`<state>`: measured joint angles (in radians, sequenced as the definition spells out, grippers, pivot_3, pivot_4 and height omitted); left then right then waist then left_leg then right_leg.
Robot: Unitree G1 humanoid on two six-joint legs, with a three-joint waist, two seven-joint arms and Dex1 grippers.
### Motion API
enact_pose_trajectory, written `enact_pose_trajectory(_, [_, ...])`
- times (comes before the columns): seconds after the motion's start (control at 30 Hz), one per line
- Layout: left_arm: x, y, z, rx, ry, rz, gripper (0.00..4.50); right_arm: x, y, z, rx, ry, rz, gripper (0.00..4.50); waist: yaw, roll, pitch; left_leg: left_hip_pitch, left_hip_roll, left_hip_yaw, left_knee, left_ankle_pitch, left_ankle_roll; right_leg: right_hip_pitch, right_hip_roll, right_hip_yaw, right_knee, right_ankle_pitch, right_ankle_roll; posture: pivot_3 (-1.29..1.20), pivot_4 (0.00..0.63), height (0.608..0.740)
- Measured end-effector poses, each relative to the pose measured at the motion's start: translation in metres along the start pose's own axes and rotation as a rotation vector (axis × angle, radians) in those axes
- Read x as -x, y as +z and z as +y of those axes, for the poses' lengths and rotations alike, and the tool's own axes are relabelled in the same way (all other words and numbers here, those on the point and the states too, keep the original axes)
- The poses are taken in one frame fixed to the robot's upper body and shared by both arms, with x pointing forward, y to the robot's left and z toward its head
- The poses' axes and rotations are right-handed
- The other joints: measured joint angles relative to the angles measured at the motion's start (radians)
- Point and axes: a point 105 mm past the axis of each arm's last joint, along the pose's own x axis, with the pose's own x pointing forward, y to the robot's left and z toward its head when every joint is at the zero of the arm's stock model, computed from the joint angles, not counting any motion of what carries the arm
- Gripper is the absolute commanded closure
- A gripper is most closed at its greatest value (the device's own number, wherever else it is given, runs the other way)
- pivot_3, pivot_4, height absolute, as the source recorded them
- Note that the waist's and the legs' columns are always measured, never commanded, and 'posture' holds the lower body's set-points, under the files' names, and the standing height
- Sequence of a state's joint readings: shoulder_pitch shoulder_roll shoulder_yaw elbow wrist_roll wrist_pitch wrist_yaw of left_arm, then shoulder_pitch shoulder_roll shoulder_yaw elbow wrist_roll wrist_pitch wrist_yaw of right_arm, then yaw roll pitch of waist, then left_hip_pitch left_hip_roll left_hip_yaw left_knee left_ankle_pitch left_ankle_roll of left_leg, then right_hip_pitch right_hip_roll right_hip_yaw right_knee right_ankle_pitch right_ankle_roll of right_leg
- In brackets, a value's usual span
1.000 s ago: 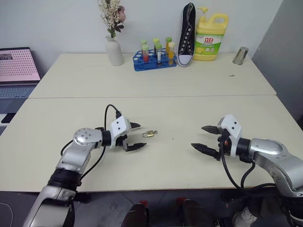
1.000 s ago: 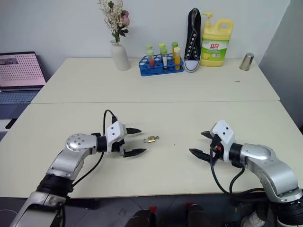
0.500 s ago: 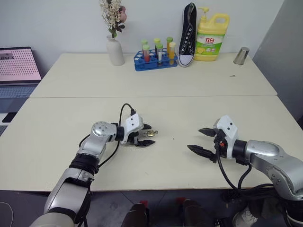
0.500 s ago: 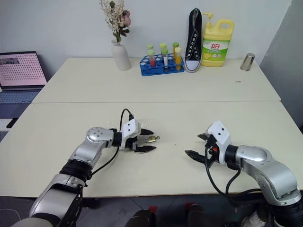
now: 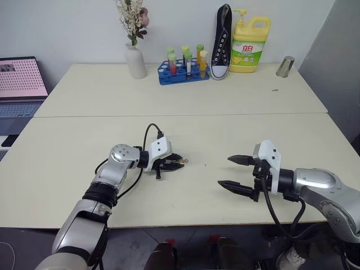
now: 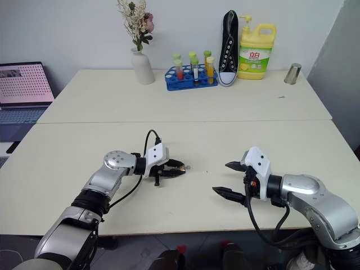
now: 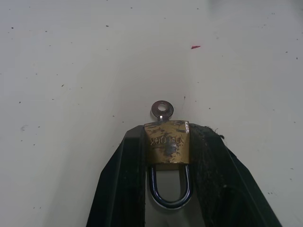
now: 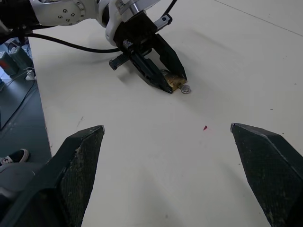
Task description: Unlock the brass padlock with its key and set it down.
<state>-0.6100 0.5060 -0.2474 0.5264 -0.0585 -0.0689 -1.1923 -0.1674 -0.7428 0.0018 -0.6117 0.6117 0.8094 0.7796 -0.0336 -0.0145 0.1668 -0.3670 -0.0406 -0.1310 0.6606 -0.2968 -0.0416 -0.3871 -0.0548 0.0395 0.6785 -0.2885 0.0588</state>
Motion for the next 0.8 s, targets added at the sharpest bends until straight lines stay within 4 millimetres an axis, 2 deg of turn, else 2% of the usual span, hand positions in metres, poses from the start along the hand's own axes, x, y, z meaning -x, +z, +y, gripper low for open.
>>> enact_pose_trajectory(0.1, [-0.001,0.006,-0.012,-0.073,-0.008,-0.051,3.53,0.002,0.0,0.002,0.009,0.021,0.014,0.0,0.002,0.0,0.0,-0.001,0.002,0.0,0.0,0.0,0.0,-0.001,-0.001,0.0,0.0,0.0,0.0,0.0,0.15,0.74])
enact_pose_trajectory(0.17, [-0.002,0.018,-0.015,-0.159,0.003,-0.098,3.53,0.002,0.001,0.004,0.006,0.037,0.008,0.0,0.005,-0.001,0.001,-0.002,0.002,-0.001,0.0,0.0,0.0,-0.001,-0.001,0.0,-0.001,0.0,0.0,0.0,0.15,0.74])
enact_pose_trajectory(0.33, [0.008,0.096,-0.029,-0.667,0.117,-0.345,3.53,0.004,0.007,0.006,-0.018,0.052,-0.03,0.0,0.012,-0.003,0.002,-0.003,0.002,-0.001,0.0,0.0,-0.001,0.0,-0.004,0.0,-0.003,0.0,0.0,0.0,0.15,0.74])
enact_pose_trajectory(0.37, [0.01,0.104,-0.032,-0.734,0.132,-0.369,3.53,0.004,0.008,0.006,-0.022,0.054,-0.039,0.0,0.013,-0.003,0.002,-0.003,0.002,-0.001,0.0,0.0,-0.001,0.0,-0.004,0.0,-0.004,0.0,0.0,0.0,0.15,0.74])
enact_pose_trajectory(0.57, [0.016,0.119,-0.048,-1.024,0.198,-0.461,3.53,-0.006,0.022,0.003,-0.108,0.063,-0.142,0.0,0.007,-0.003,0.002,-0.002,0.0,-0.001,0.0,0.0,0.0,0.0,-0.002,0.0,-0.003,0.0,0.0,0.0,0.15,0.74])
enact_pose_trajectory(0.8, [0.021,0.118,-0.051,-1.104,0.217,-0.463,3.53,-0.006,0.033,0.0,-0.138,0.08,-0.17,0.0,0.007,-0.003,0.002,-0.002,0.0,-0.001,0.0,0.0,0.0,0.0,-0.002,0.0,-0.003,0.0,0.0,0.0,0.15,0.74])
